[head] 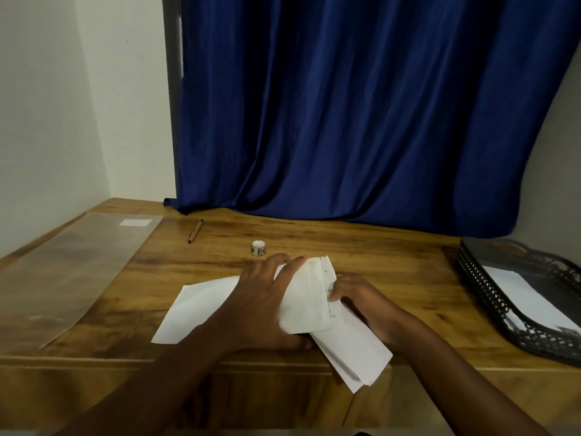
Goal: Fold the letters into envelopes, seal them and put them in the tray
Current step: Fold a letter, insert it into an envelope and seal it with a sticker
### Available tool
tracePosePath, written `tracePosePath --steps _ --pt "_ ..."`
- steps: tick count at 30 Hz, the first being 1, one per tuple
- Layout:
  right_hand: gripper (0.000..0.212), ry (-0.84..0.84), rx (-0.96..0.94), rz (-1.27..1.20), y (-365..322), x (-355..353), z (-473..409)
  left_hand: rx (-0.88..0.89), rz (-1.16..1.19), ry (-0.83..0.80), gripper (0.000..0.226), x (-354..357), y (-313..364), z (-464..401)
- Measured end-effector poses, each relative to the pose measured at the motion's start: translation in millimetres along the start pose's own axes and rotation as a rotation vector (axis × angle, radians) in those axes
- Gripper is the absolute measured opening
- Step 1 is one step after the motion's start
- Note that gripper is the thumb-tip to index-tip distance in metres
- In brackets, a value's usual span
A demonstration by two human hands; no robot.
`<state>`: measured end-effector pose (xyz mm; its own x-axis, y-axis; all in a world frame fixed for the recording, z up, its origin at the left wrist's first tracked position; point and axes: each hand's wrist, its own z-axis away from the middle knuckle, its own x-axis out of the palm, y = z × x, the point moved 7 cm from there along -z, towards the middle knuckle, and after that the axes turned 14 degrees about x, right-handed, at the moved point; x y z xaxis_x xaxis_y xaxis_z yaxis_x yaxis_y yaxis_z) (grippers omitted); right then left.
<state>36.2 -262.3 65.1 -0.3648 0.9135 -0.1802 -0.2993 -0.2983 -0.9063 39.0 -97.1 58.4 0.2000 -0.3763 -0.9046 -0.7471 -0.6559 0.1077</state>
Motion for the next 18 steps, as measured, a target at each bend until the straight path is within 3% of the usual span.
tracePosePath --steps 3,9,15,18 --pt "0.009 0.113 0.023 0.128 2 -3 -4 0.024 -0.086 0.003 0.131 -2 4 1" --pt "0.008 0.137 -0.044 0.071 -3 1 -7 0.069 -0.099 0.013 0.127 -2 11 -2" --pt "0.002 0.201 0.012 0.191 5 -2 -19 0.089 -0.131 0.029 0.129 -5 18 -4" --pt "0.013 0.215 0.028 0.208 6 -4 -21 0.088 -0.065 -0.017 0.131 -7 16 -6"
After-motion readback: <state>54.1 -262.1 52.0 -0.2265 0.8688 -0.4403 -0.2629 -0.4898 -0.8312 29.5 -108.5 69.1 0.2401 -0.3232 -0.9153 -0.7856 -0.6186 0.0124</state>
